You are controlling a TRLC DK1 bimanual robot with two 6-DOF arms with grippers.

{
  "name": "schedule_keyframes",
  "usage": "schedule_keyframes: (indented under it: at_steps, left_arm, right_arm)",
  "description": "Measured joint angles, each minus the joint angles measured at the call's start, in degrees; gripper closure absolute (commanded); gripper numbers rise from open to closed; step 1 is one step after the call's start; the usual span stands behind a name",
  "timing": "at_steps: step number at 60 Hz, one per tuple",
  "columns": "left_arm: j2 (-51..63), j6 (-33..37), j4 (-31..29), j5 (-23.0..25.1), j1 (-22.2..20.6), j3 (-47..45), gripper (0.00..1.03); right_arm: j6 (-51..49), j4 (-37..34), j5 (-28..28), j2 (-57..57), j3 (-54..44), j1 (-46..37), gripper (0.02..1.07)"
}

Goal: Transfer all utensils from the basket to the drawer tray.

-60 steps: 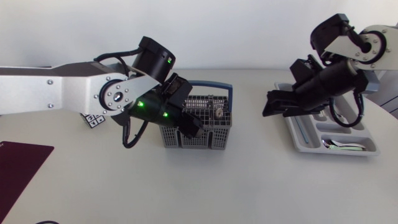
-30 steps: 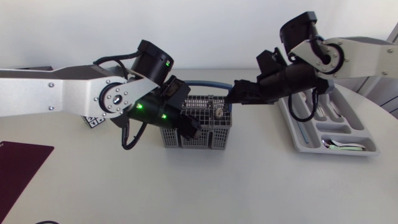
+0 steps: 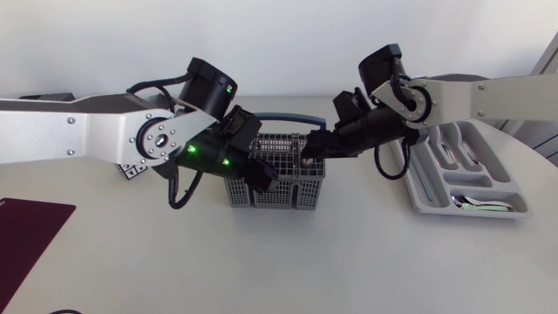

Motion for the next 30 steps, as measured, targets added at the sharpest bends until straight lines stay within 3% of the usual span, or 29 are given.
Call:
schedule_keyframes:
  at_steps: [6, 20, 30]
  left_arm:
    - [0.0, 0.4, 0.2, 0.0, 0.2, -0.3, 0.45]
    - [0.0, 0.6, 0.2, -0.2, 0.3, -0.6, 0.45]
    - [0.0, 0.6, 0.3, -0.2, 0.5, -0.6, 0.45]
  right_arm:
    - [0.2, 0.1, 0.0, 1.0, 0.0, 0.9, 0.65]
    - [0.2, 2.3, 0.0, 1.4, 0.0, 1.3, 0.98]
    - [0.4, 2.7, 0.0, 1.5, 0.0, 1.3, 1.01]
